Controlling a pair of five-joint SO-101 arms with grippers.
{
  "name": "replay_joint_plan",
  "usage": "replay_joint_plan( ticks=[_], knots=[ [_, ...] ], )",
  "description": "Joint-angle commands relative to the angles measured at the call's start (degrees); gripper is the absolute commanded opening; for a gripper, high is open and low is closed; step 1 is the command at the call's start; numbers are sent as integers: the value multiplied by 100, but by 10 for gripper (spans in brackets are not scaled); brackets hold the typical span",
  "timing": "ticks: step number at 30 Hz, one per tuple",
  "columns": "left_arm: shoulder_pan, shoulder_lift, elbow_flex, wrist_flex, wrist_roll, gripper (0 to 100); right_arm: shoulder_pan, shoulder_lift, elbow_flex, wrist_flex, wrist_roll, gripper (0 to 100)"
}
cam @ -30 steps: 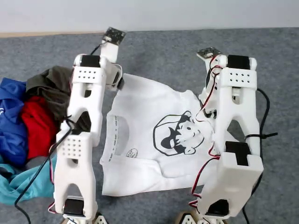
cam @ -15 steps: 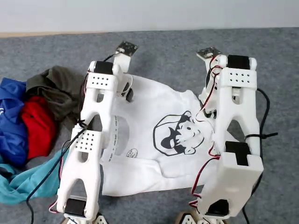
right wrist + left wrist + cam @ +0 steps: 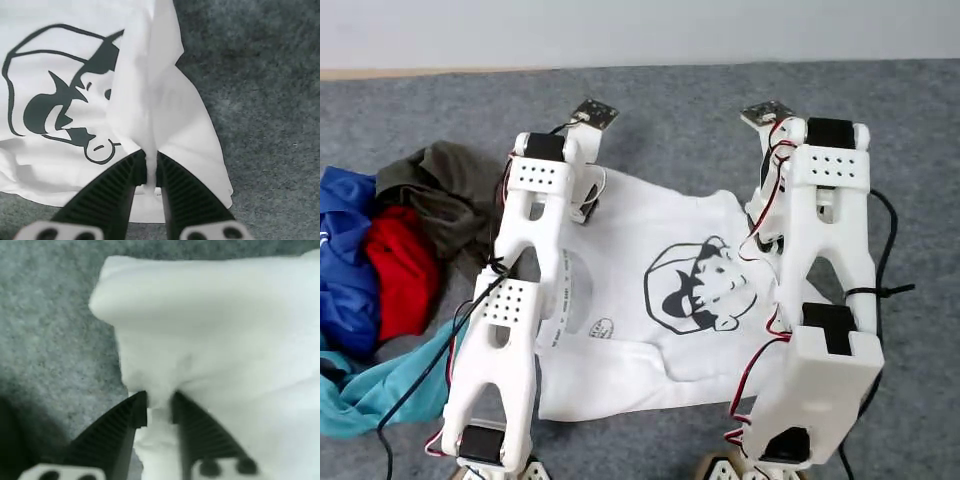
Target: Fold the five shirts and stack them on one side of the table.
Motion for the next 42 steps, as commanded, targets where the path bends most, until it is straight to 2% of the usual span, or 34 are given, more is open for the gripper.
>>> replay_joint_plan(
  ticks=[1,11,21,30,42],
  knots=[
    [0,-114,-180,176,-18,2,92,-418,-281,233,44,10],
    [0,-1855,-910,167,18,2,215,-1815,-281,145,237,10],
    [35,-3613,-963,167,18,2,1209,-3231,-281,-752,290,10],
    [44,-5398,-963,167,18,2,1684,-4804,-281,-1393,448,10],
    [44,-7543,-945,158,0,2,2712,-6448,-281,-1560,730,10]
  ],
)
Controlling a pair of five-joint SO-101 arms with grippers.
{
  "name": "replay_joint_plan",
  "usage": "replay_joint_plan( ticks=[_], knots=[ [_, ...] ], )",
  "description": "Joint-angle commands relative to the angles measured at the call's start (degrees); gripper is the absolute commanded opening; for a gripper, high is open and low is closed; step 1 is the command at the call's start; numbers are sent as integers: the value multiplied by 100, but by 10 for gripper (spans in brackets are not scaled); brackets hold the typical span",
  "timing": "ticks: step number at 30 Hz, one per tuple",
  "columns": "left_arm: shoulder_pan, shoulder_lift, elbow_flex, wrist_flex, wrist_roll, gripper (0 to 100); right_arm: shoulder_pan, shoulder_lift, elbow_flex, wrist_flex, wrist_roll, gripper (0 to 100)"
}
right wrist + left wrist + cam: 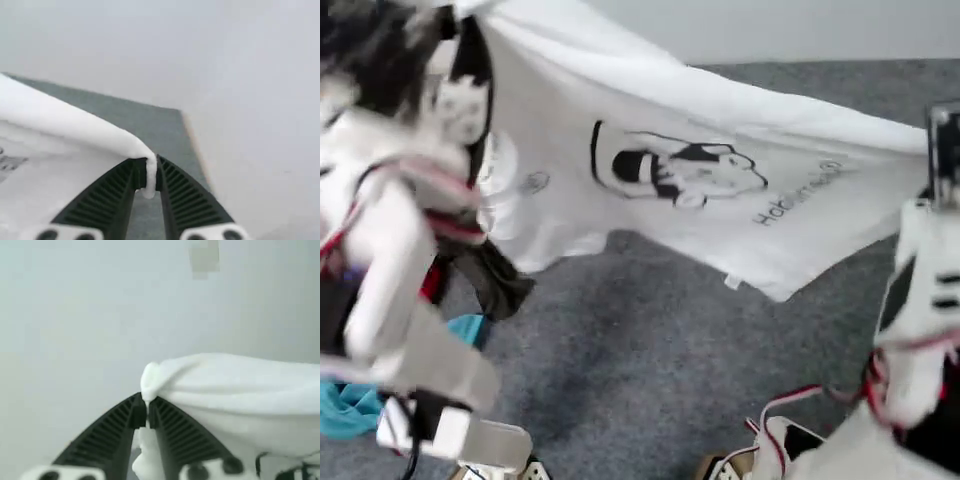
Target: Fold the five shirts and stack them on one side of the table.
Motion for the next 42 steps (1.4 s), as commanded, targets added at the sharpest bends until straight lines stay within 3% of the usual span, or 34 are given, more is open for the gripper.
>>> replay_joint_plan(
  ticks=[1,6,13,21,25,29,35,42],
  knots=[
    [18,-615,-127,97,0,2,497,-356,-273,-119,141,10],
    [-18,-1284,-119,105,-9,2,954,-857,-273,-101,264,10],
    [-26,-1486,576,114,-18,2,971,-954,141,-127,387,10],
    [18,-897,4470,9,0,3,673,48,2119,-558,598,10],
    [-44,-114,6352,-870,-9,3,295,927,3499,-1385,782,10],
    [-158,791,7380,-2233,0,3,-4,1956,4316,-2457,765,10],
    [-246,2338,7213,-3666,18,3,-207,3371,4220,-3662,756,10],
    [-290,3657,5613,-3982,176,3,-233,4514,3209,-4259,343,10]
  ],
)
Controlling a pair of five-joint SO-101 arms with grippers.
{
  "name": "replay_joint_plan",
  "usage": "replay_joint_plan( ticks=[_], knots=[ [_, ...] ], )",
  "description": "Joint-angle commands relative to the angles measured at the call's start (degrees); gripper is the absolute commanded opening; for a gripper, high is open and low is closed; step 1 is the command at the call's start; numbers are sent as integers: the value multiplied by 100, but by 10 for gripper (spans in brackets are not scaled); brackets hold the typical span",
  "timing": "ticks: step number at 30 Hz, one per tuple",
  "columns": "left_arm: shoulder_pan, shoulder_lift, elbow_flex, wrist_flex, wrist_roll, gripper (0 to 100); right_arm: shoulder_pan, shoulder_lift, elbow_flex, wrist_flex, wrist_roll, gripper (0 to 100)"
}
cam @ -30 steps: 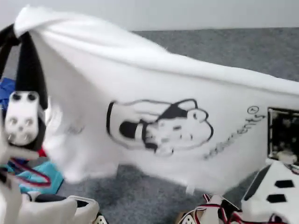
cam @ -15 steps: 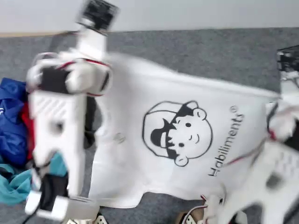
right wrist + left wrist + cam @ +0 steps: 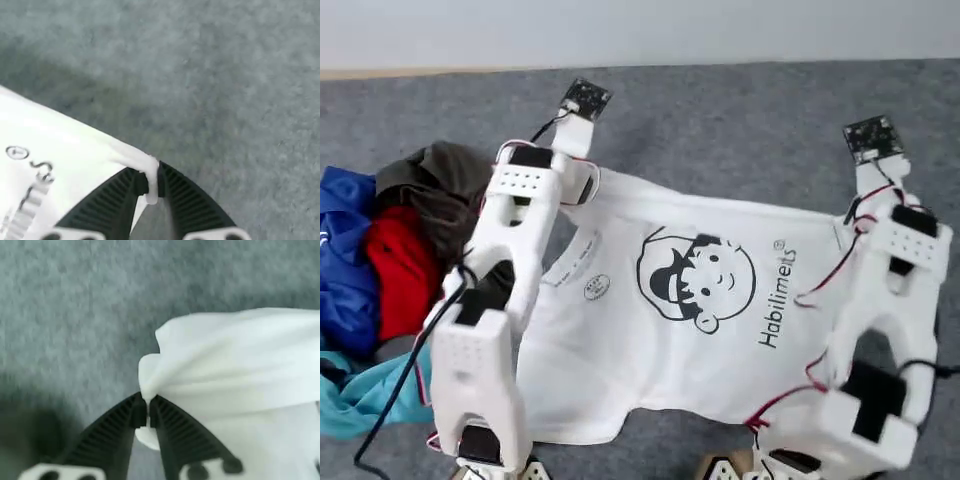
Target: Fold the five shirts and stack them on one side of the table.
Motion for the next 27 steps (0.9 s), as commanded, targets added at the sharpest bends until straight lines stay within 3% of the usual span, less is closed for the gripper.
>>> replay_joint_plan(
  ticks=[1,5,11,16,27],
  knots=[
    [-255,316,-1095,-132,325,3,31,295,-870,-312,-334,10],
    [-431,659,-2220,-132,782,3,-66,699,-1837,-312,-536,10],
    [-571,826,-3222,-123,800,3,-242,1262,-3288,-303,-554,10],
    [-536,835,-3222,-123,791,3,-365,1710,-4009,-259,-527,10],
    [-360,888,-2862,-123,818,3,-374,2273,-4044,242,-519,10]
  ],
)
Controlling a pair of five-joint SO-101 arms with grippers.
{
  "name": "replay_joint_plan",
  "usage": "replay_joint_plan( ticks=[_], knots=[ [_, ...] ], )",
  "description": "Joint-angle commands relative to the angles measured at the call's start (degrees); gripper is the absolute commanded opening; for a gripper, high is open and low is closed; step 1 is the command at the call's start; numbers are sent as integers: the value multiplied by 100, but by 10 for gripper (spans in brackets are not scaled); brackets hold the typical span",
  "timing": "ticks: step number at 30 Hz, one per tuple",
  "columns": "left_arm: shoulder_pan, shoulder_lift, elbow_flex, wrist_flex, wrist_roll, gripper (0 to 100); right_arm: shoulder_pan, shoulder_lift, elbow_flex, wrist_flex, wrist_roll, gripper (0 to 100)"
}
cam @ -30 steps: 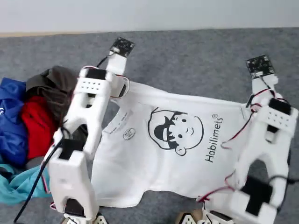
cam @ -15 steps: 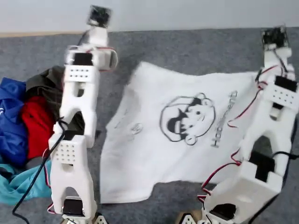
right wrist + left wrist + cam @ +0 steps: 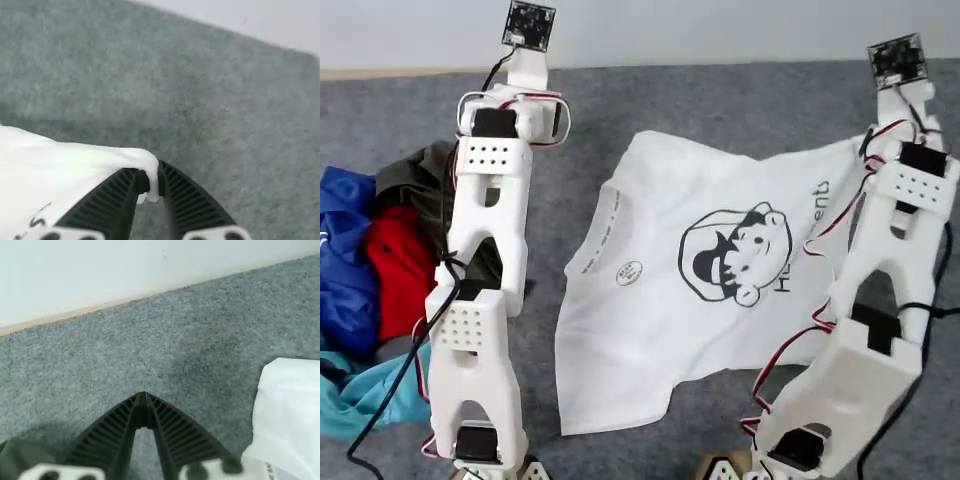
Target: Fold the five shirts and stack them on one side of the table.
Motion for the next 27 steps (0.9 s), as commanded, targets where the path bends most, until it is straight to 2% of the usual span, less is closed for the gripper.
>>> replay_joint_plan(
  ticks=[1,4,8,15,27],
  knots=[
    [273,70,75,-114,62,4,-75,48,-325,198,-44,10],
    [580,404,48,-167,62,15,-145,233,-325,549,-44,10],
    [844,862,-163,-141,79,85,-215,400,-325,980,-44,10],
    [941,1371,-998,607,273,148,-242,409,-325,1314,-44,10],
    [1231,2303,-2114,703,211,152,-356,409,-325,1323,-53,10]
  ],
)
